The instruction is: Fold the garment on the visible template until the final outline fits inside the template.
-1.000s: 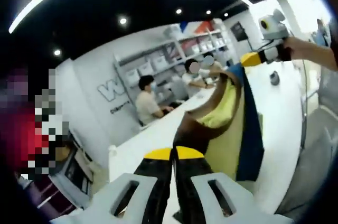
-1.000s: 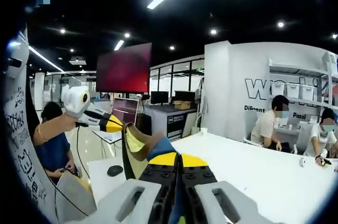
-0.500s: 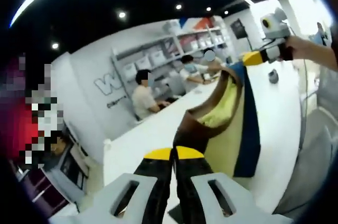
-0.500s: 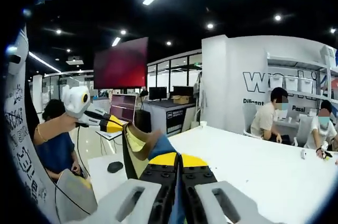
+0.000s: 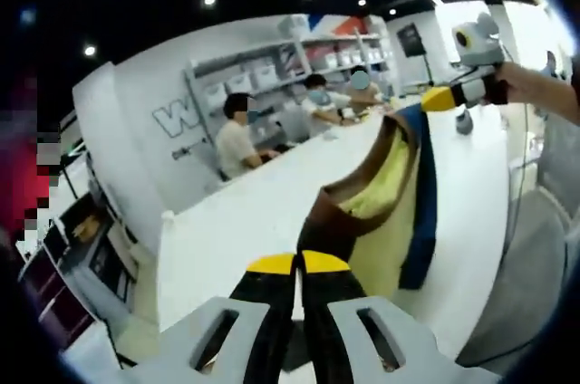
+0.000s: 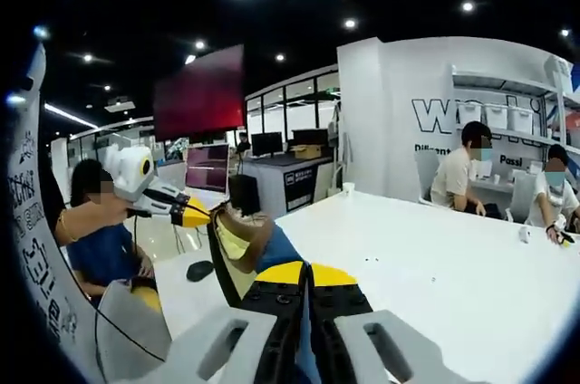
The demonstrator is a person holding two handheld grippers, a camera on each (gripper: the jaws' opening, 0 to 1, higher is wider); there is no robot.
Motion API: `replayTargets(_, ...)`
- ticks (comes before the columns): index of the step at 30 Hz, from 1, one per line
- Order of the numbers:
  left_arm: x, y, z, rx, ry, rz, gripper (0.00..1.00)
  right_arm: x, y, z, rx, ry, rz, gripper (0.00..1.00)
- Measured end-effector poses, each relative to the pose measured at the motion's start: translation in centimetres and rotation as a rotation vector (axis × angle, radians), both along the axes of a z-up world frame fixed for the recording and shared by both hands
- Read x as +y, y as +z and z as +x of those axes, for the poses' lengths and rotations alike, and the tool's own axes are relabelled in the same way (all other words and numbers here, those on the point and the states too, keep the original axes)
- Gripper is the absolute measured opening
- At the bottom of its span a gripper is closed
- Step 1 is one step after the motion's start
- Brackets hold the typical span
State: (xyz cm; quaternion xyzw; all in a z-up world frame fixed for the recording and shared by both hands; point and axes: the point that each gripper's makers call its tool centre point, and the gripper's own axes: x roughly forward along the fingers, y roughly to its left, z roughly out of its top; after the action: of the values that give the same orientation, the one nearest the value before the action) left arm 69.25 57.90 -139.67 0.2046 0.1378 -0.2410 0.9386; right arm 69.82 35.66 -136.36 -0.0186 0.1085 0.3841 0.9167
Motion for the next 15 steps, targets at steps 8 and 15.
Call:
replayTargets(8, 0.4, -1.2, 0.4, 0.024, 0.005, -0.013, 0.0, 0.1, -1.3, 0.2, 0.024, -0.002, -0.008, 0.0)
replayTargets(15, -0.2, 0.0, 3.4, -0.004, -0.019, 0.012, 0.0, -0.2, -0.7, 3.6, 0.002, -0.038, 0.004, 0.0)
